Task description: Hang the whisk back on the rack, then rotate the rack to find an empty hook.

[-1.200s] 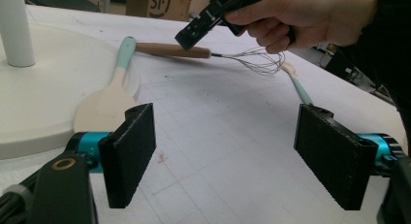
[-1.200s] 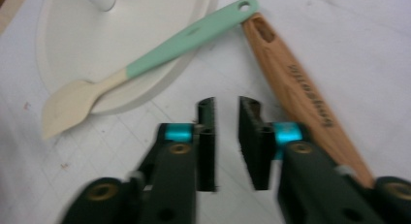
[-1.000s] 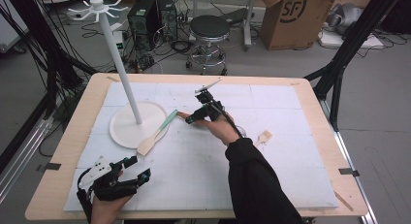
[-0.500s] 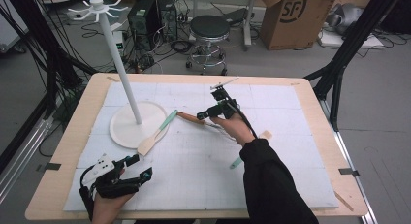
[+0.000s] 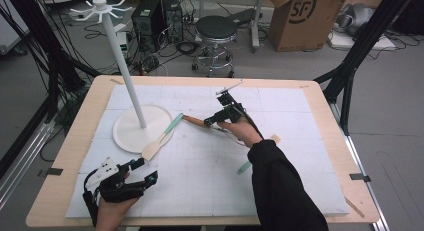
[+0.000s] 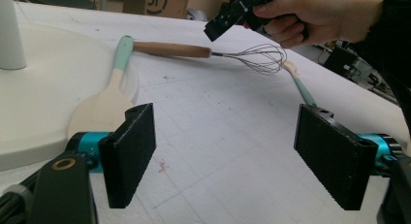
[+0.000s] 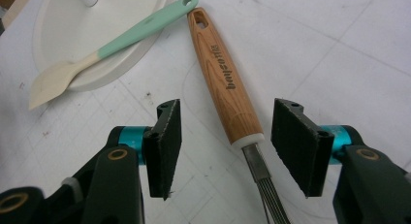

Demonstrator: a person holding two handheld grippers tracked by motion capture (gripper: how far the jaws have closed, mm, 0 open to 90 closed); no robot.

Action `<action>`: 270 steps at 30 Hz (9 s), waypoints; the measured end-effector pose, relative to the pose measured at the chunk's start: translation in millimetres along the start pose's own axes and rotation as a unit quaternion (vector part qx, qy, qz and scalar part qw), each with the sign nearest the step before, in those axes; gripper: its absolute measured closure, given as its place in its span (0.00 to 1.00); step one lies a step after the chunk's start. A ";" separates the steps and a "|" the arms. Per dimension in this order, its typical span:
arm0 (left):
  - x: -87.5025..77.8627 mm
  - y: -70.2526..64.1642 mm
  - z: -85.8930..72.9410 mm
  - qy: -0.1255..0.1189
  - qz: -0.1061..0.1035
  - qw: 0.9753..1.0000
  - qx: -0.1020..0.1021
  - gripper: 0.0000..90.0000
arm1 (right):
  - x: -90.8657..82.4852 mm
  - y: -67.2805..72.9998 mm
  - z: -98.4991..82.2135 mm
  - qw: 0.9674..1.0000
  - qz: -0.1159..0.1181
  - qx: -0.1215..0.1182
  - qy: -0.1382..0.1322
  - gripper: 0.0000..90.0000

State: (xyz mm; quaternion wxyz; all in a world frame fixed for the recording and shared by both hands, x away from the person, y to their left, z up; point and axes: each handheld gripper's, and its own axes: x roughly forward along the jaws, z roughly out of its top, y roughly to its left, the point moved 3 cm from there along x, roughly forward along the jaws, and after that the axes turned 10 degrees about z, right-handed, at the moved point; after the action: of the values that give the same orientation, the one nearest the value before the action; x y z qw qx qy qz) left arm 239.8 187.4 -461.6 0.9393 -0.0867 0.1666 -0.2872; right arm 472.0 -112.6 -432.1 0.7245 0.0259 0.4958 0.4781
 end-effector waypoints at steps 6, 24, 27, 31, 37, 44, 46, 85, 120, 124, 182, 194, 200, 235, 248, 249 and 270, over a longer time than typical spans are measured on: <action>-0.9 -0.1 -0.2 -0.001 -0.002 1.000 -0.002 0.26 | 8.8 -2.9 -0.6 1.000 0.002 0.010 0.016 0.54; -1.1 -0.2 -0.2 -0.001 -0.002 1.000 -0.004 0.26 | 26.8 5.6 -5.5 0.997 -0.003 0.026 0.068 0.56; -1.2 -0.1 -0.2 -0.001 -0.002 1.000 -0.004 0.26 | 28.9 9.7 -4.8 0.996 -0.017 0.033 0.078 0.56; -1.2 -0.2 -0.2 -0.001 -0.002 1.000 -0.005 0.26 | 30.8 14.6 -2.9 0.995 -0.027 0.029 0.089 0.57; -1.4 -0.5 -0.2 -0.002 -0.002 1.000 -0.006 0.26 | 40.0 21.1 -1.9 0.992 -0.043 0.021 0.118 0.63; -1.3 -0.4 -0.2 -0.001 -0.002 1.000 -0.006 0.26 | 44.5 27.2 -2.9 0.986 -0.088 -0.029 0.139 0.74; -1.2 -0.4 -0.2 -0.001 -0.001 1.000 -0.005 0.26 | 46.0 29.0 -3.0 0.984 -0.101 -0.042 0.142 0.77; -2.3 -1.2 -0.8 -0.002 0.004 1.000 -0.004 0.27 | 9.3 58.4 -15.2 0.988 -0.097 -0.101 0.066 0.82; -2.2 -5.1 -1.8 -0.005 0.007 1.000 0.009 0.27 | -52.9 172.1 45.8 0.952 0.122 -0.205 -0.192 0.82; -2.5 -4.4 -1.7 -0.004 0.007 1.000 0.009 0.27 | -54.5 180.5 51.2 0.941 0.139 -0.219 -0.215 0.82; -2.1 -9.9 -3.7 -0.007 0.010 0.999 0.029 0.27 | 4.7 246.5 124.6 0.864 0.273 -0.236 -0.350 0.82; -1.9 -9.7 -3.7 -0.006 0.012 0.999 0.031 0.27 | 7.7 236.8 128.3 0.872 0.264 -0.229 -0.342 0.81; -2.5 -9.8 -3.7 -0.007 0.011 0.999 0.031 0.27 | 9.4 236.3 128.8 0.872 0.263 -0.231 -0.342 0.81; -3.4 -8.6 -3.7 -0.008 0.017 0.999 0.034 0.27 | 20.8 215.3 111.5 0.899 0.240 -0.184 -0.318 0.28; -1.3 -8.4 -3.2 -0.003 0.015 0.999 0.036 0.27 | -11.6 199.7 90.8 0.899 0.209 -0.188 -0.336 0.27; -0.7 -8.4 -3.1 -0.002 0.015 0.999 0.037 0.27 | -14.4 198.7 90.0 0.898 0.207 -0.189 -0.338 0.27; -1.4 -7.5 -3.0 -0.004 0.011 1.000 0.027 0.27 | -51.6 222.7 127.3 0.871 0.194 -0.187 -0.411 0.62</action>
State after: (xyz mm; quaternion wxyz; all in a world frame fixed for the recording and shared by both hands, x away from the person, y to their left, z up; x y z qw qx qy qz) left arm 233.7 181.8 -462.1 0.9450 -0.0604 0.1554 -0.2813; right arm 415.5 26.5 -217.8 0.7467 0.1801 0.0400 0.6391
